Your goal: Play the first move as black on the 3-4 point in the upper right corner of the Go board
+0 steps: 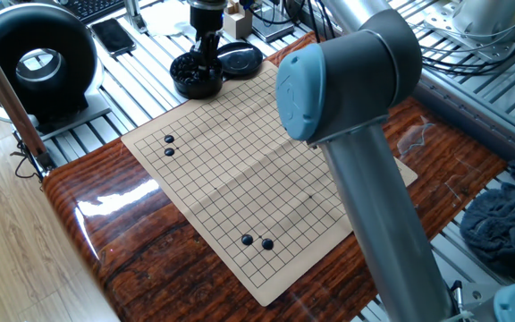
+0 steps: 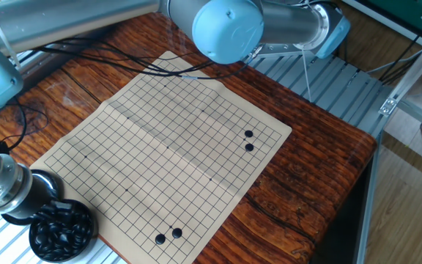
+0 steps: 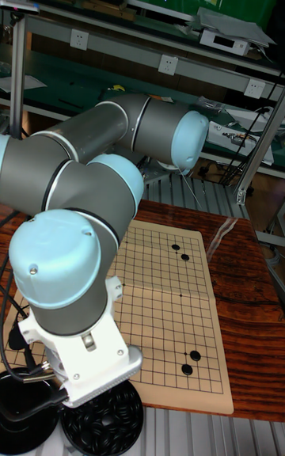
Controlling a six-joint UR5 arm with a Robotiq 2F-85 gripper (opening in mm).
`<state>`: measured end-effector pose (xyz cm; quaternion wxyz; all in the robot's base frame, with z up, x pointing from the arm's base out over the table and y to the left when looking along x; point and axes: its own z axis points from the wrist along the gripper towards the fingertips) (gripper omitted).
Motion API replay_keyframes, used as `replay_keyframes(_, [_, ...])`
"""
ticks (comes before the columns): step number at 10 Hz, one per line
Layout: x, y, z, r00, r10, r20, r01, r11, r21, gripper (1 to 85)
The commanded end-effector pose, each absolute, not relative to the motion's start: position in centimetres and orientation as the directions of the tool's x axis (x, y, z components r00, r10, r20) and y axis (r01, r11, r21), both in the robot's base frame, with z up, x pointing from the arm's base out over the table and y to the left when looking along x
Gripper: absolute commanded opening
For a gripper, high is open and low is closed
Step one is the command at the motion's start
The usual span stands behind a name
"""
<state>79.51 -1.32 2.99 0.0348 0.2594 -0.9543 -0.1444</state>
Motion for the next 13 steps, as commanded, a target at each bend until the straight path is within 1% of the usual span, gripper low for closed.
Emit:
replay_keyframes(1, [80.0, -2.0, 3.6, -0.868, -0.496, -0.006, -0.48, 0.837, 0.262, 6.0])
replay_keyframes(2, [80.4, -2.7, 3.7, -0.86, -0.51, 0.003, -0.496, 0.838, 0.229, 7.0])
replay_keyframes(3, [81.1, -3.2, 3.7, -0.853, -0.523, 0.0, -0.513, 0.836, 0.194, 15.7])
replay_keyframes(4, [81.9, -3.0, 3.8, -0.862, -0.506, -0.017, -0.501, 0.847, 0.18, 20.0])
replay_keyframes(6, [82.5, -2.8, 4.4, -0.891, -0.453, -0.034, -0.452, 0.875, 0.171, 20.7])
replay_keyframes(8, [83.1, -1.4, 5.1, -0.937, -0.343, -0.057, -0.348, 0.915, 0.205, 20.7])
replay_keyframes(10, [84.1, -1.3, 5.3, -0.952, -0.296, -0.078, -0.306, 0.931, 0.198, 20.7])
replay_keyframes(12, [84.8, -1.6, 5.7, -0.962, -0.261, -0.087, -0.272, 0.948, 0.168, 20.7])
replay_keyframes(13, [84.7, -2.0, 5.9, -0.963, -0.259, -0.073, -0.268, 0.952, 0.147, 20.7])
